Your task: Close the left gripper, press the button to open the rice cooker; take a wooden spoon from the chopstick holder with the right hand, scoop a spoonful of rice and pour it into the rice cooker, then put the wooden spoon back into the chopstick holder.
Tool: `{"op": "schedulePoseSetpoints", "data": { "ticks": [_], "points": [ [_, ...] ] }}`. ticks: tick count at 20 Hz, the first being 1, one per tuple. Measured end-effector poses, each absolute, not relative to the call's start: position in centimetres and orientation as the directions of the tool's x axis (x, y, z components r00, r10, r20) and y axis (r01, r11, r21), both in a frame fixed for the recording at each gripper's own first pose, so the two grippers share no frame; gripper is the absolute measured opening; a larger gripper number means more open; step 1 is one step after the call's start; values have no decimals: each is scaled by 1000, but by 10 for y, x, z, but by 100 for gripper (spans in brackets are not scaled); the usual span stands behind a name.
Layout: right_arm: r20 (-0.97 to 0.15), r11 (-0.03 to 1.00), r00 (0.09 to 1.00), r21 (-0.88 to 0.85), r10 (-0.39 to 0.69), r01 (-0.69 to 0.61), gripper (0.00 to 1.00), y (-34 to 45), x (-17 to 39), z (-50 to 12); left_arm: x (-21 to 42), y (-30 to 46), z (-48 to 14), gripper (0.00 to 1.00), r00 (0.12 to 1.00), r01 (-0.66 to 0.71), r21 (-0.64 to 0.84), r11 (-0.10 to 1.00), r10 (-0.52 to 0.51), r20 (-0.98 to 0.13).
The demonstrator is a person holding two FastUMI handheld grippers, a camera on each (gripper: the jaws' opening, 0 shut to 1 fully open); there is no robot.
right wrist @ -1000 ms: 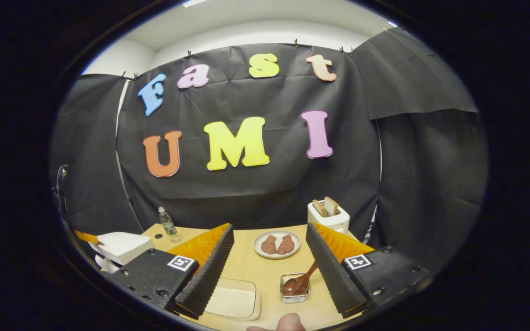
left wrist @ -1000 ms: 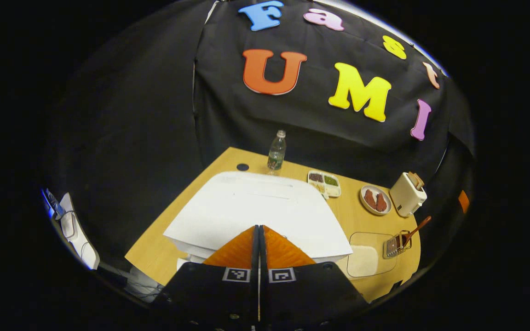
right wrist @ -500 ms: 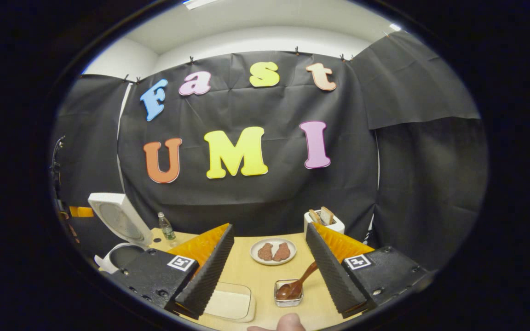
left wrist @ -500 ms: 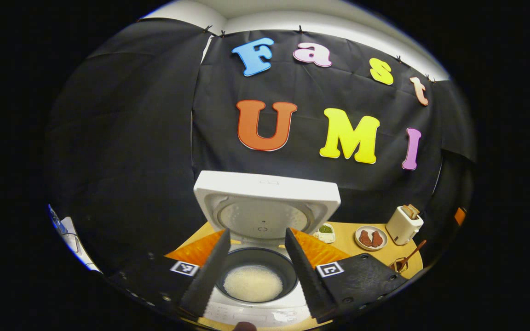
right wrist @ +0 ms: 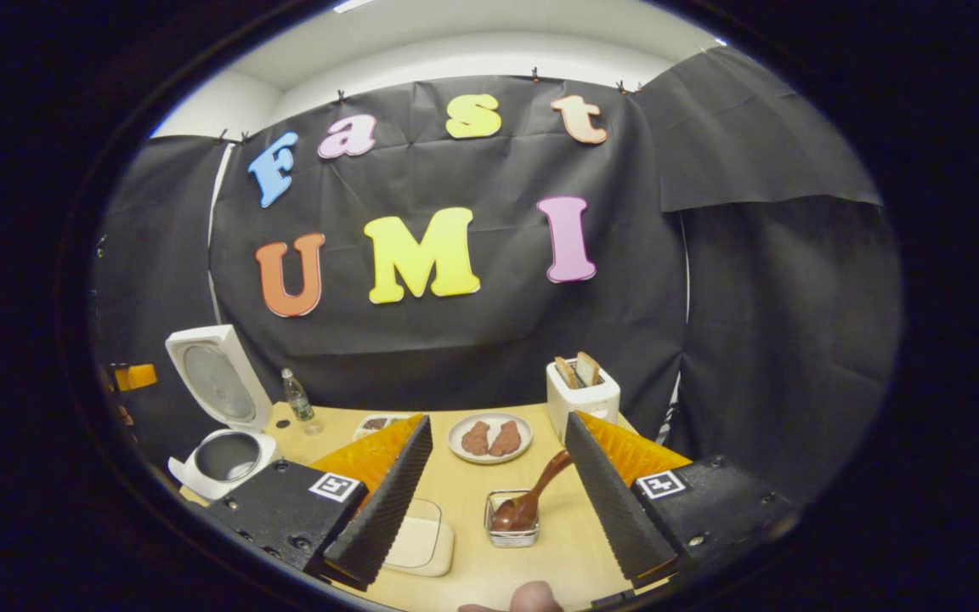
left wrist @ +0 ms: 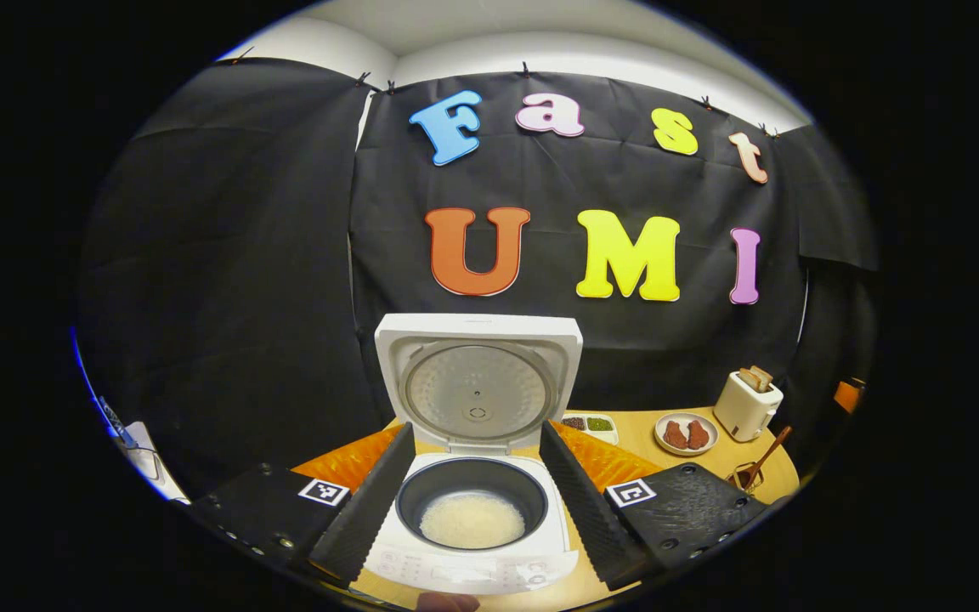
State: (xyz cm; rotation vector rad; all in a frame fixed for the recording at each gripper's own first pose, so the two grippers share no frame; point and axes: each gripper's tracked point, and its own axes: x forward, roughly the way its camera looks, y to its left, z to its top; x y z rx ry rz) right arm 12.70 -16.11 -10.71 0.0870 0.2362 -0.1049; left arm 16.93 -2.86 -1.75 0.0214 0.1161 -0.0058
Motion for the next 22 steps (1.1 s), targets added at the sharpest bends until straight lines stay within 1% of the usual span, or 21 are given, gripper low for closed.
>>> {"op": "schedulePoseSetpoints", "data": {
  "ticks": [4, 5, 8, 9, 10, 13, 14, 15, 18, 19, 20, 22],
  "points": [
    [-305, 995, 950, 44, -71, 89, 100, -165, 137, -141, 165, -31, -24, 95, 993, -7, 34, 999, 11, -118],
    [-318, 996, 946, 44, -61, 79, 96, -166, 141, -149, 164, -33, -25, 95, 993, -15, 33, 999, 18, -117],
    [-369, 998, 929, 39, -30, 48, 96, -174, 160, -178, 165, -33, -27, 95, 993, -59, 16, 998, 61, -102],
    [-387, 998, 922, 48, -21, 43, 96, -178, 168, -190, 166, -39, -30, 95, 992, -61, -2, 998, 60, -109],
    [-409, 997, 912, 63, -13, 42, 100, -184, 174, -202, 166, -44, -31, 95, 992, -64, -14, 998, 62, -113],
    [-493, 989, 870, 135, 13, 61, 100, -198, 192, -246, 175, -49, -29, 95, 990, -87, 1, 996, 87, -108],
    [-516, 983, 856, 166, 23, 73, 96, -200, 200, -259, 179, -52, -30, 95, 989, -89, 7, 996, 90, -116],
    [-538, 978, 842, 192, 33, 84, 100, -203, 208, -273, 184, -54, -31, 95, 987, -93, 14, 996, 94, -130],
    [-586, 969, 809, 223, 46, 106, 89, -210, 230, -309, 192, -55, -42, 95, 974, -115, 43, 992, 121, -191],
    [-598, 967, 800, 231, 50, 112, 77, -212, 235, -318, 192, -55, -45, 95, 970, -124, 43, 991, 130, -207],
    [-606, 965, 793, 236, 56, 112, 84, -212, 240, -323, 190, -56, -47, 95, 966, -130, 38, 991, 135, -221],
    [-607, 966, 792, 238, 65, 103, 75, -211, 246, -329, 189, -56, -51, 95, 961, -140, 42, 989, 146, -235]
  ]
}}
